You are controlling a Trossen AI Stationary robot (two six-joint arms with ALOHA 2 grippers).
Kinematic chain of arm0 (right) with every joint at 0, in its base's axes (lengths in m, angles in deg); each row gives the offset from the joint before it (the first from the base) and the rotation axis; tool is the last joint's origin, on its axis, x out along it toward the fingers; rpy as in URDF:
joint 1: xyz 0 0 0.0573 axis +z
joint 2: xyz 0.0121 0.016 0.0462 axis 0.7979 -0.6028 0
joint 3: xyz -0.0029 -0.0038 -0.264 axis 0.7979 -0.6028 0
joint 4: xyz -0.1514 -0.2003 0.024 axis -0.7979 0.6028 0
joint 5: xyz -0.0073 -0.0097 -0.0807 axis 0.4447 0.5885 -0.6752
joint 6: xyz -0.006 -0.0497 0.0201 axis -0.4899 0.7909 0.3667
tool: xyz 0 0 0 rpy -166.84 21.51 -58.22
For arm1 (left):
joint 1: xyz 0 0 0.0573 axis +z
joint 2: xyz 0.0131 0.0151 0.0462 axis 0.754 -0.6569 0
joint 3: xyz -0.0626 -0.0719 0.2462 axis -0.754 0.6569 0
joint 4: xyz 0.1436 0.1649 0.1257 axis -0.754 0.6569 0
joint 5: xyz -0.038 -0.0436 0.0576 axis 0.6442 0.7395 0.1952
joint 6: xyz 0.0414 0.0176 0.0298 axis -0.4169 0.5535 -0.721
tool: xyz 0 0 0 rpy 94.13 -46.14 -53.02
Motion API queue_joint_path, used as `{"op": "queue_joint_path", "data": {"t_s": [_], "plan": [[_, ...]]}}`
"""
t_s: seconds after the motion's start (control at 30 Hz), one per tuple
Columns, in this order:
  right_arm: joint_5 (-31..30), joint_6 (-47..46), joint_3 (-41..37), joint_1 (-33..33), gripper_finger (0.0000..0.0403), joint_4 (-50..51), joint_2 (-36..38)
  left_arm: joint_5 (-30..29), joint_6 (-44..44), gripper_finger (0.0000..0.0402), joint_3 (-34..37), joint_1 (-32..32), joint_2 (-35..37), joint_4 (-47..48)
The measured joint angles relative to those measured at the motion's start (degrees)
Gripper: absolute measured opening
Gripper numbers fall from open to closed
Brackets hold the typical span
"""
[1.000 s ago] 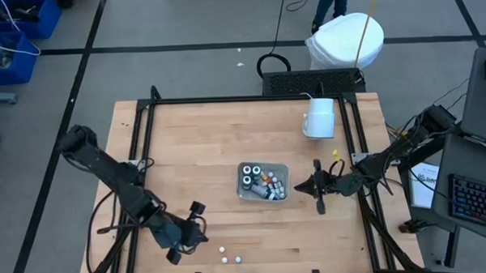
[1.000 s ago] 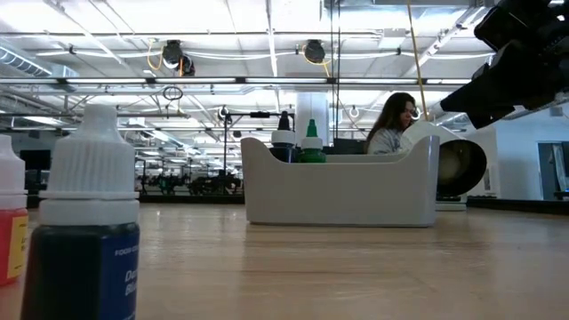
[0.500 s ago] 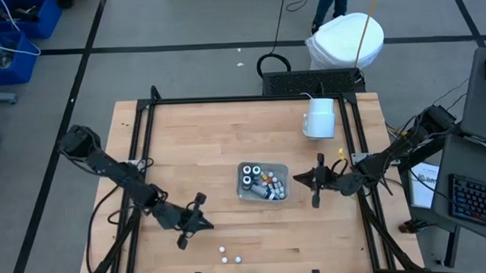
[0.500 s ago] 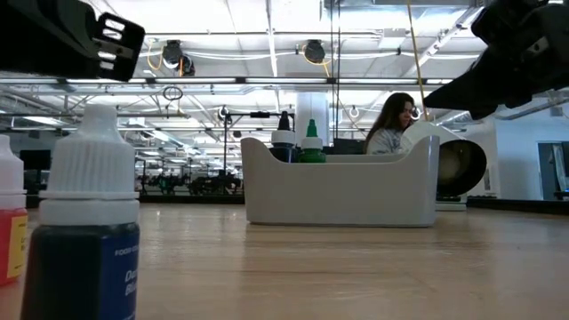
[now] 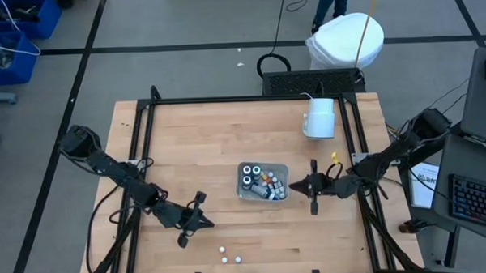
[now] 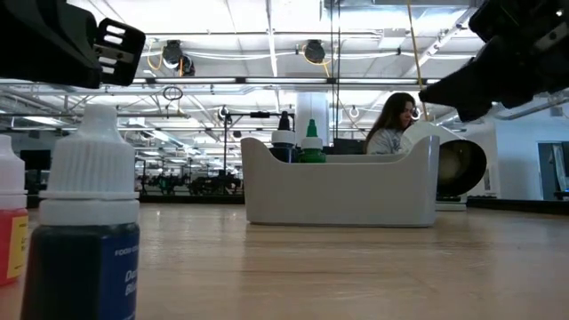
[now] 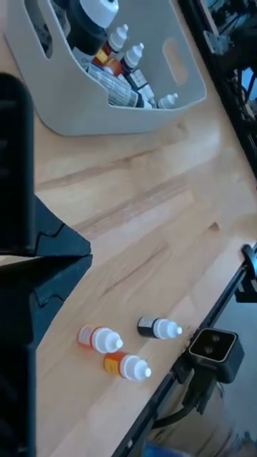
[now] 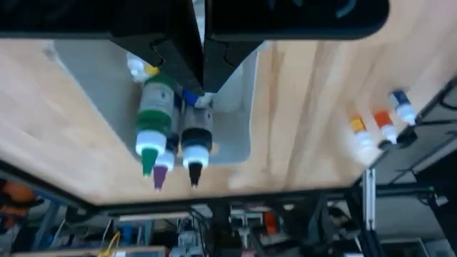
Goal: Pick & Place food coloring
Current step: Adjust the big blue food coloring in the gray bin
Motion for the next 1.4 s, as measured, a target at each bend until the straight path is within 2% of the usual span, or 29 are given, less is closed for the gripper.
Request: {"op": "queue_joint_path", "data": {"t_s": [0.1,0.33,0.47,0.53,0.63,0.7,0.8,0.87,0.93,1.07,1.13,1.27,1.4], "plan": [[-0.93,1.81,0.00,-0.39,0.0000,-2.40,-0.13,-1.03,-0.20,0.0006,-0.07,0.00,-0.02,-0.46],[-1.63,1.89,0.00,-1.02,0.0000,-2.45,-0.11,-9.38,-1.05,0.0026,-0.33,0.28,-0.02,-3.84],[-1.56,1.02,0.00,-1.00,0.0000,-2.35,-0.11,-10.26,-3.76,0.0016,-0.52,1.94,-0.02,-7.94],[-1.54,1.30,0.00,-1.00,0.0000,-2.29,-0.11,-8.46,-2.12,0.0007,-3.05,3.35,-0.04,-5.74],[-1.56,2.48,0.00,-1.00,0.0000,-2.38,-0.11,-3.55,3.72,0.0006,-12.97,7.06,-1.17,12.85],[-1.56,3.29,0.00,-1.00,0.0000,-2.41,-0.11,-3.16,4.90,0.0009,-21.19,9.84,-4.95,25.46],[-1.56,4.37,0.00,-1.00,0.0000,-2.59,-0.11,-1.55,-0.12,0.0009,-33.31,12.99,-10.99,38.00],[-1.56,5.21,0.00,-1.00,0.0000,-3.01,-0.11,3.76,-3.95,0.0005,-42.72,14.72,-15.65,43.05],[-1.58,6.16,0.00,-1.00,0.0000,-3.33,-0.08,8.60,-6.48,0.0004,-53.29,16.28,-21.40,52.53],[-1.58,7.27,0.00,-1.00,0.0000,-3.48,0.26,8.87,-11.42,0.0014,-74.29,19.16,-34.44,69.00],[-1.50,7.27,0.00,-0.98,0.0000,-2.85,0.53,9.47,-14.60,0.0019,-82.60,20.73,-39.84,72.80],[0.81,6.96,-0.02,-0.80,0.0000,-1.26,0.96,12.65,-17.11,0.0041,-92.52,23.37,-47.99,79.19],[3.02,6.42,0.02,0.15,0.0000,2.64,1.20,11.51,-22.28,0.0092,-92.75,24.32,-50.04,81.14]]}}
